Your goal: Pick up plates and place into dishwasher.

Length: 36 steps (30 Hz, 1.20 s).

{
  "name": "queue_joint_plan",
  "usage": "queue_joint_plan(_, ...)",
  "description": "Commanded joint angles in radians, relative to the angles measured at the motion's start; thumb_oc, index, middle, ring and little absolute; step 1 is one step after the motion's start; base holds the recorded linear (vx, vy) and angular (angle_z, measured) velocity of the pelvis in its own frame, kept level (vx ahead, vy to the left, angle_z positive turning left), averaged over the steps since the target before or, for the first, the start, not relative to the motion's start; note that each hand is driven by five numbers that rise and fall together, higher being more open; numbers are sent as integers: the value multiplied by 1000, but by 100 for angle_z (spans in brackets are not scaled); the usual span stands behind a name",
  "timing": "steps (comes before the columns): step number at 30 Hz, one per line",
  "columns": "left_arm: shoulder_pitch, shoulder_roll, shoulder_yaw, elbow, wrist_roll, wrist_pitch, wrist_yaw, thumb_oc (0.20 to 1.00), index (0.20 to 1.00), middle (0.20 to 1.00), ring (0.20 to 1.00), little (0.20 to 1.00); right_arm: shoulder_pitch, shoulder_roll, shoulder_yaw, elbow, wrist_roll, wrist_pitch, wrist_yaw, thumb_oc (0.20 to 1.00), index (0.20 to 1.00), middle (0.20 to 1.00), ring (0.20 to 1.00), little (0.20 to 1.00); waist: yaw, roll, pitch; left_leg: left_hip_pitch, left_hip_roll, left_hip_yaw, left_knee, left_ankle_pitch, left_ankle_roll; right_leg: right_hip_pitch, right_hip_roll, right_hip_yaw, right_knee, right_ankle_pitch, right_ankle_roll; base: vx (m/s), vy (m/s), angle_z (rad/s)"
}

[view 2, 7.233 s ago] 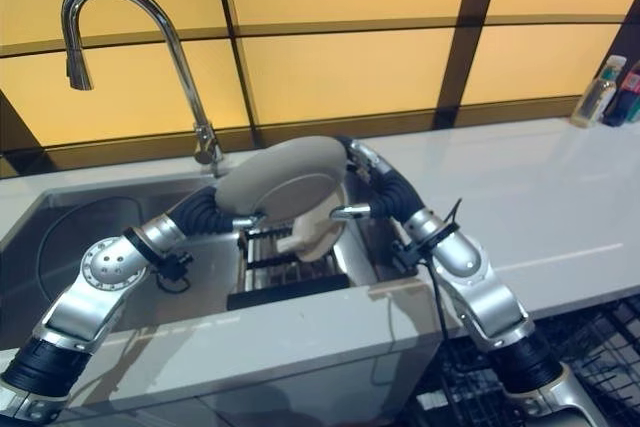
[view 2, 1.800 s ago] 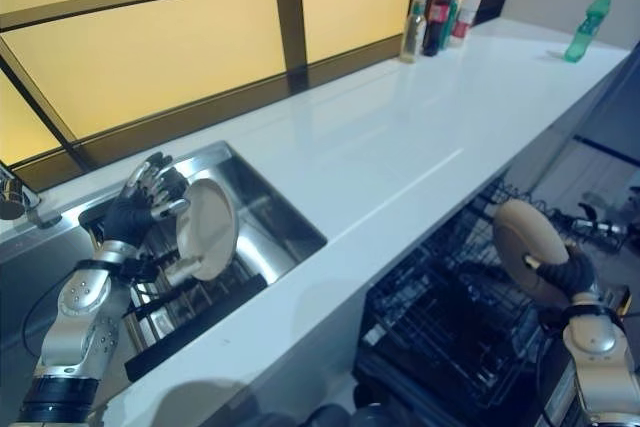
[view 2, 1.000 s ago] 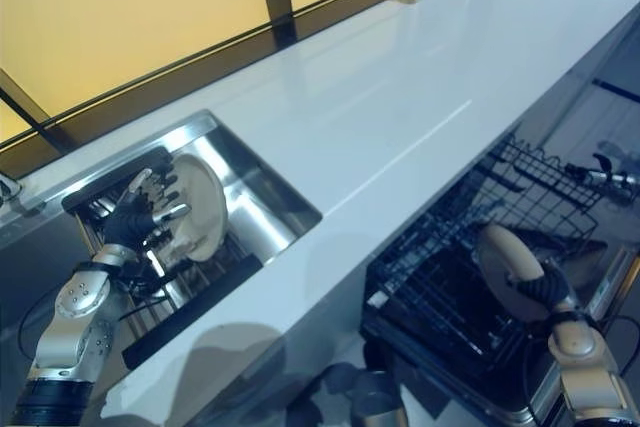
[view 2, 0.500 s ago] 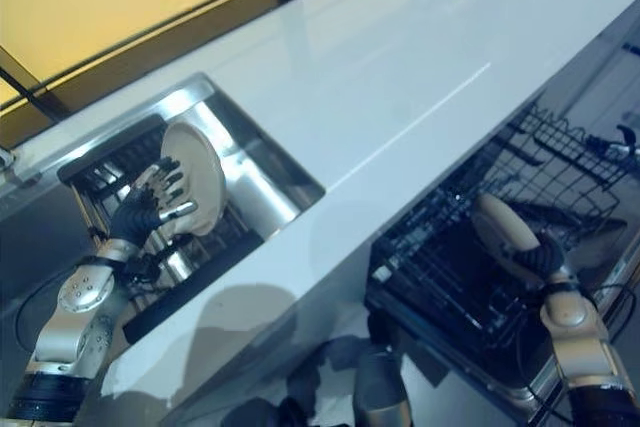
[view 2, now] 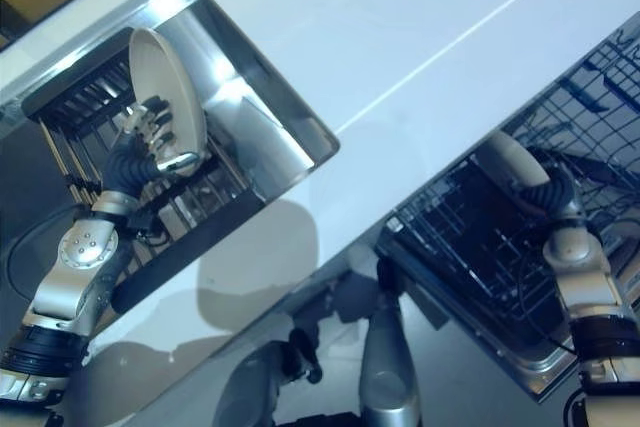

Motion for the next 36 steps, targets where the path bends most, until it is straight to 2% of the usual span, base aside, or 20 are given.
queue_joint_plan(1, -56, -28, -23, 1, -12, -44, 25, 1000, 1000, 1000, 1000, 1000, 29, 49, 147, 121, 69, 36, 73, 200, 200, 200, 200, 200, 24, 33, 16, -149, -44, -48, 45, 59, 77, -6, 7, -52, 139, -181, -31, -41, -21, -3)
queue_joint_plan(10, -92, -42, -33, -12, -7, -33, 72, 1000, 1000, 1000, 1000, 1000, -71, -27, 147, 207, 93, 49, 49, 200, 200, 200, 200, 200, 21, 75, 16, -218, -53, -46, 21, 100, 57, -117, 2, -49, 171, -188, -50, -41, -12, -3)
queue_joint_plan(17, -96, -71, -57, -29, -4, -38, 110, 1000, 1000, 1000, 1000, 1000, -158, -72, 144, 332, 136, 101, 29, 200, 200, 200, 200, 200, 20, 135, 16, -259, -74, -37, 8, 128, 50, -211, -9, -20, 224, -205, -59, -15, 39, 0)
queue_joint_plan(24, -97, -83, -81, -57, -26, -37, 138, 1000, 1000, 1000, 1000, 1000, -212, -79, 168, 490, 152, 101, 43, 200, 200, 200, 200, 200, 26, 188, 16, -267, -94, -36, -3, 142, 48, -247, -28, -4, 248, -215, -66, -14, 43, -4)
queue_joint_plan(28, -104, -89, -92, -65, -32, -38, 144, 1000, 1000, 1000, 1000, 1000, -233, -71, 183, 555, 153, 120, 59, 200, 200, 200, 200, 200, 29, 202, 16, -271, -98, -35, -3, 144, 48, -258, -35, 2, 258, -221, -69, -20, 24, -3)
queue_joint_plan(32, -111, -88, -96, -71, -41, -35, 144, 1000, 1000, 1000, 1000, 1000, -236, -60, 183, 631, 151, 101, 83, 200, 200, 200, 200, 200, 31, 211, 16, -271, -100, -35, -3, 138, 52, -265, -41, 5, 271, -226, -70, -16, 14, 2)
queue_joint_plan(33, -115, -87, -98, -74, -44, -32, 148, 1000, 1000, 1000, 1000, 1000, -236, -58, 186, 641, 149, 98, 89, 272, 272, 272, 272, 272, 31, 212, 16, -269, -101, -35, -5, 138, 53, -264, -42, 5, 271, -226, -70, -32, 27, 3)
queue_joint_plan(34, -119, -86, -98, -75, -48, -31, 150, 1000, 1000, 1000, 1000, 1000, -239, -58, 188, 648, 146, 96, 94, 460, 460, 460, 460, 460, 31, 213, 16, -266, -103, -34, -8, 138, 54, -263, -43, 5, 271, -226, -70, -38, 35, 3)
queue_joint_plan(35, -122, -84, -100, -74, -51, -34, 150, 1000, 1000, 1000, 1000, 1000, -240, -56, 192, 655, 143, 95, 103, 940, 940, 940, 940, 940, 31, 213, 16, -262, -105, -35, -12, 137, 54, -260, -44, 4, 270, -225, -69, -36, 36, 3)
queue_joint_plan(36, -124, -83, -99, -72, -54, -37, 149, 1000, 1000, 1000, 1000, 1000, -239, -54, 194, 661, 141, 95, 113, 1000, 1000, 1000, 1000, 1000, 30, 213, 16, -256, -106, -34, -15, 137, 55, -254, -44, 3, 269, -226, -70, -33, 34, 2)
